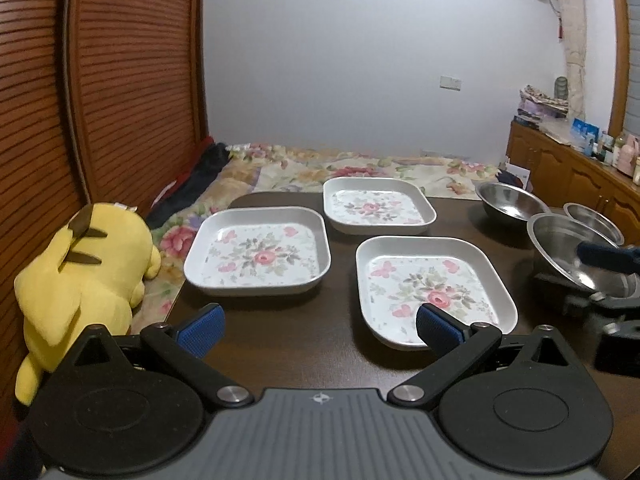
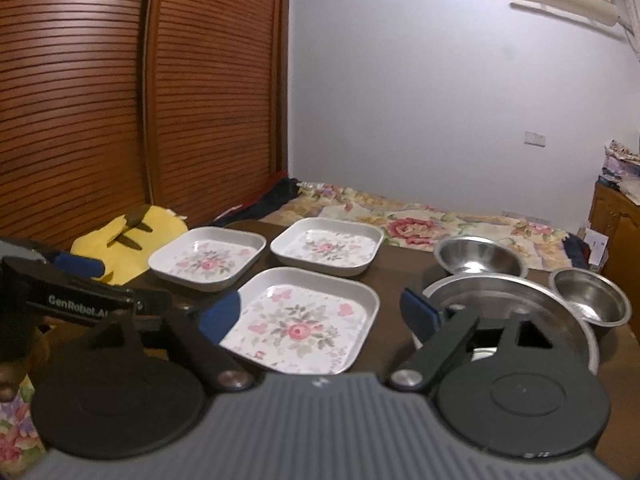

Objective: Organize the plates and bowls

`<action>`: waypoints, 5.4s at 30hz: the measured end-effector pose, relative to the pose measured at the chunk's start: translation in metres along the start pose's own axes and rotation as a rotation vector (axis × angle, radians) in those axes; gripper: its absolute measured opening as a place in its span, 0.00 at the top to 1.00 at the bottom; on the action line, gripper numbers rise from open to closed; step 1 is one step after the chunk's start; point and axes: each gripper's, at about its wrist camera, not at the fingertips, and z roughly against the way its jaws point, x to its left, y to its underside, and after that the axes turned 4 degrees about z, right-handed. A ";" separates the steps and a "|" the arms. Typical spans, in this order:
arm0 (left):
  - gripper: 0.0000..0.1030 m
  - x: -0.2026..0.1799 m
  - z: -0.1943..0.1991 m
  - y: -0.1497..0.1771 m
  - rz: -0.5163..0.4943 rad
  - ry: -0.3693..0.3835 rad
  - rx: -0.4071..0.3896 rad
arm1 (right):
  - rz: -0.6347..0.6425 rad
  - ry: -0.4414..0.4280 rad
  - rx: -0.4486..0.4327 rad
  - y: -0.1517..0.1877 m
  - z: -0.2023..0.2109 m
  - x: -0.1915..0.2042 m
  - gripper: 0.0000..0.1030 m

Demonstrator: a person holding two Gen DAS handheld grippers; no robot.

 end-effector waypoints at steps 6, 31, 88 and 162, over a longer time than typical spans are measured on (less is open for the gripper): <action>0.00 0.002 -0.010 -0.006 -0.014 0.028 -0.027 | 0.005 -0.010 0.072 0.009 -0.023 0.009 0.39; 0.58 -0.008 -0.090 -0.004 -0.017 0.161 0.103 | 0.024 0.101 0.158 0.025 -0.053 0.010 0.50; 0.88 0.004 -0.003 0.046 0.027 0.211 0.115 | -0.160 -0.087 0.125 0.051 0.017 0.001 0.80; 0.36 0.039 -0.020 -0.018 -0.022 0.028 -0.012 | -0.038 -0.217 0.014 -0.034 -0.017 0.019 0.61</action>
